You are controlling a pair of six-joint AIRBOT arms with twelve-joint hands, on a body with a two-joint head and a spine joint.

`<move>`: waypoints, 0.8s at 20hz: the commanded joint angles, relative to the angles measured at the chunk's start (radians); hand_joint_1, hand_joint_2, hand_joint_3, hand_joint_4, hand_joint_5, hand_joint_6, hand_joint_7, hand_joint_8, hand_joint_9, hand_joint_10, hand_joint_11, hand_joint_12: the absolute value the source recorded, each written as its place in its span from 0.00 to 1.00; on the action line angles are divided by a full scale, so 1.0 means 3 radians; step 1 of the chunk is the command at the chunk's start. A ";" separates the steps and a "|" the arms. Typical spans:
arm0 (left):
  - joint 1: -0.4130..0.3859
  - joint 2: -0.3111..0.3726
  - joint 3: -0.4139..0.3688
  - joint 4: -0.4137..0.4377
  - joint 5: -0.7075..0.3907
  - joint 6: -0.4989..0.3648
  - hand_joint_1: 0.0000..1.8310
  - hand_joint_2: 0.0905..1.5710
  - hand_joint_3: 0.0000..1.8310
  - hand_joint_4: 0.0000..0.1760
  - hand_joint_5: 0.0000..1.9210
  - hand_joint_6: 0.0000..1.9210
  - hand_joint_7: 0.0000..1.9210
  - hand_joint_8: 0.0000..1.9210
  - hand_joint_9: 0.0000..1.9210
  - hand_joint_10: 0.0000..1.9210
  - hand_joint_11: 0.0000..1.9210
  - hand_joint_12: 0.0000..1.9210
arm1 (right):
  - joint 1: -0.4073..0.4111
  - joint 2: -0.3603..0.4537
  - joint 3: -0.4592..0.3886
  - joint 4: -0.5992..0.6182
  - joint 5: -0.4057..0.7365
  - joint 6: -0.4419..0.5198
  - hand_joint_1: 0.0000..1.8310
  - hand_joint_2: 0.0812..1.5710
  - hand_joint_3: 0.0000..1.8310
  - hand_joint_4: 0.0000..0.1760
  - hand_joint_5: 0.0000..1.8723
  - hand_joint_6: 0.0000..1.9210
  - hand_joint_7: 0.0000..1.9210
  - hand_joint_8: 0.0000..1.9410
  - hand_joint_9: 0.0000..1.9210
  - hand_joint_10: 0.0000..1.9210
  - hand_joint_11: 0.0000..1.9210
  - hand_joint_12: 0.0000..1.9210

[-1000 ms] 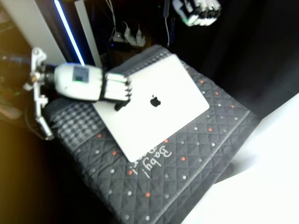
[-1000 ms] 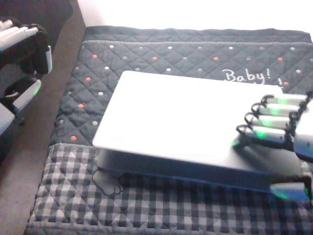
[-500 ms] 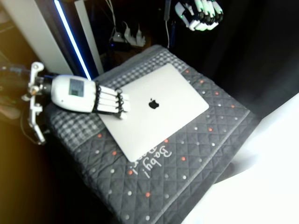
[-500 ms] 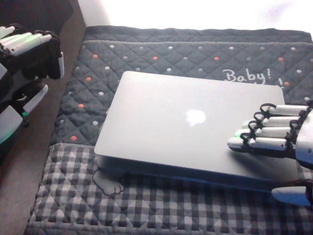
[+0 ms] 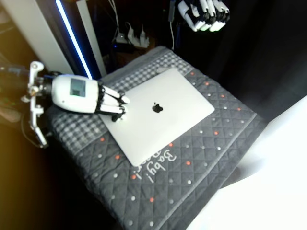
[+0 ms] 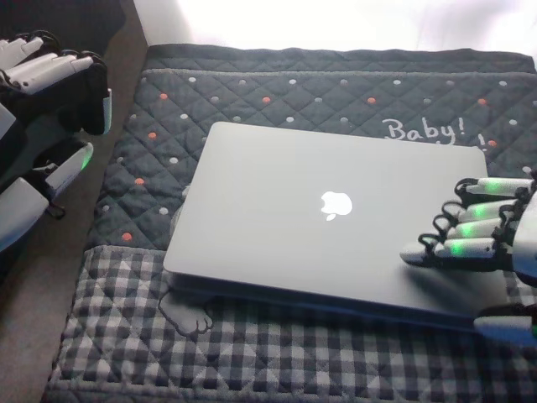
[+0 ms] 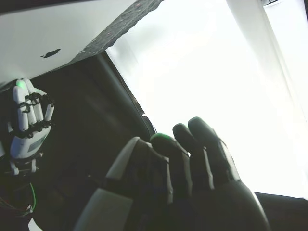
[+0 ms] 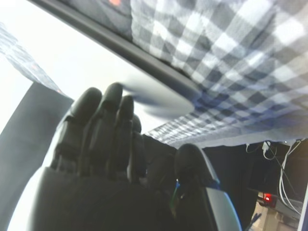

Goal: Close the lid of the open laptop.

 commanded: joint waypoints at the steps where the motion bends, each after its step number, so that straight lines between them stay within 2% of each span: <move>1: -0.0036 0.0004 0.0022 0.0003 -0.0401 0.0005 0.50 0.95 0.00 0.08 0.15 1.00 0.22 0.97 0.07 0.83 0.01 0.97 | 0.0019 0.0060 0.0000 0.0108 0.0460 0.0005 0.17 0.94 0.01 0.09 0.00 0.00 0.02 0.01 0.01 0.05 0.00 0.09; 2: -0.0036 0.0006 0.0024 -0.0001 -0.0398 0.0005 0.50 0.95 0.00 0.08 0.15 1.00 0.22 0.97 0.07 0.83 0.01 0.97 | 0.0019 0.0066 -0.0001 0.0136 0.0509 -0.0016 0.17 0.94 0.01 0.09 0.00 0.00 0.02 0.01 0.01 0.05 0.00 0.09; 3: -0.0036 0.0006 0.0031 -0.0008 -0.0396 0.0005 0.44 0.94 0.00 0.00 0.04 0.59 0.11 0.54 0.10 0.66 0.00 0.86 | 0.0019 0.0094 -0.0011 0.0285 0.0610 -0.0184 0.14 0.95 0.01 0.11 0.00 0.00 0.00 0.00 0.00 0.00 0.00 0.00; 5: -0.0036 0.0007 0.0043 -0.0015 -0.0410 0.0005 0.43 0.94 0.00 0.00 0.05 0.32 0.16 0.25 0.11 0.46 0.00 0.72 | 0.0019 0.0127 -0.0038 0.0532 0.0748 -0.0434 0.14 0.93 0.00 0.23 0.00 0.00 0.00 0.00 0.00 0.00 0.00 0.00; 6: -0.0036 0.0012 0.0049 -0.0018 -0.0419 0.0004 0.43 0.94 0.00 0.03 0.07 0.21 0.17 0.13 0.12 0.35 0.00 0.65 | 0.0019 0.0149 -0.0051 0.0651 0.0834 -0.0542 0.08 0.95 0.01 0.20 0.00 0.00 0.00 0.00 0.00 0.00 0.00 0.00; 7: -0.0036 0.0022 0.0050 -0.0035 -0.0433 0.0004 0.41 0.94 0.00 0.08 0.07 0.12 0.17 0.05 0.12 0.26 0.00 0.58 | 0.0019 0.0171 -0.0067 0.0768 0.0911 -0.0665 0.06 0.94 0.01 0.31 0.00 0.00 0.00 0.00 0.00 0.00 0.00 0.00; 8: -0.0036 0.0030 0.0052 -0.0053 -0.0440 0.0005 0.36 0.94 0.00 0.28 0.06 0.05 0.13 0.01 0.11 0.15 0.00 0.46 | 0.0019 0.0200 -0.0070 0.0867 0.1018 -0.0688 0.07 0.94 0.00 0.32 0.00 0.00 0.00 0.00 0.00 0.00 0.00 0.00; 9: -0.0036 0.0034 0.0060 -0.0082 -0.0454 0.0004 0.31 0.93 0.00 0.43 0.06 0.02 0.11 0.00 0.11 0.08 0.00 0.36 | 0.0019 0.0222 -0.0066 0.0926 0.1099 -0.0688 0.07 0.95 0.01 0.31 0.00 0.00 0.00 0.00 0.00 0.00 0.00 0.00; 10: -0.0036 0.0045 0.0062 -0.0104 -0.0473 0.0002 0.23 0.93 0.00 0.63 0.03 0.01 0.04 0.00 0.05 0.03 0.00 0.15 | 0.0018 0.0238 -0.0067 0.0972 0.1148 -0.0689 0.06 0.96 0.01 0.28 0.00 0.00 0.00 0.00 0.00 0.00 0.00 0.00; 11: -0.0035 0.0058 0.0064 -0.0120 -0.0495 -0.0002 0.19 0.93 0.00 0.64 0.01 0.00 0.01 0.00 0.02 0.01 0.00 0.03 | 0.0018 0.0247 -0.0066 0.1016 0.1199 -0.0704 0.04 0.95 0.00 0.13 0.00 0.00 0.00 0.00 0.00 0.00 0.00 0.00; 13: -0.0034 0.0074 0.0092 -0.0151 -0.0543 -0.0065 0.19 0.88 0.00 0.63 0.00 0.00 0.00 0.00 0.00 0.00 0.00 0.00 | 0.0017 0.0273 -0.0068 0.1108 0.1307 -0.0725 0.13 0.88 0.00 0.24 0.00 0.00 0.00 0.00 0.00 0.00 0.00 0.00; 14: -0.0033 0.0073 0.0134 -0.0168 -0.0568 -0.0169 0.19 0.88 0.00 0.63 0.00 0.00 0.00 0.00 0.00 0.00 0.00 0.00 | 0.0017 0.0284 -0.0068 0.1146 0.1345 -0.0745 0.13 0.88 0.00 0.24 0.00 0.00 0.00 0.00 0.00 0.00 0.00 0.00; 15: -0.0030 0.0072 0.0164 -0.0187 -0.0588 -0.0238 0.17 0.82 0.00 0.69 0.00 0.00 0.00 0.00 0.00 0.00 0.00 0.00 | 0.0017 0.0301 -0.0070 0.1175 0.1393 -0.0763 0.22 0.86 0.00 0.54 0.00 0.00 0.00 0.00 0.00 0.00 0.00 0.00; 16: -0.0027 0.0075 0.0172 -0.0202 -0.0605 -0.0243 0.16 0.82 0.00 0.72 0.00 0.00 0.00 0.00 0.00 0.00 0.00 0.00 | 0.0017 0.0319 -0.0073 0.1205 0.1449 -0.0788 0.23 0.87 0.00 0.50 0.00 0.00 0.00 0.00 0.00 0.00 0.00 0.00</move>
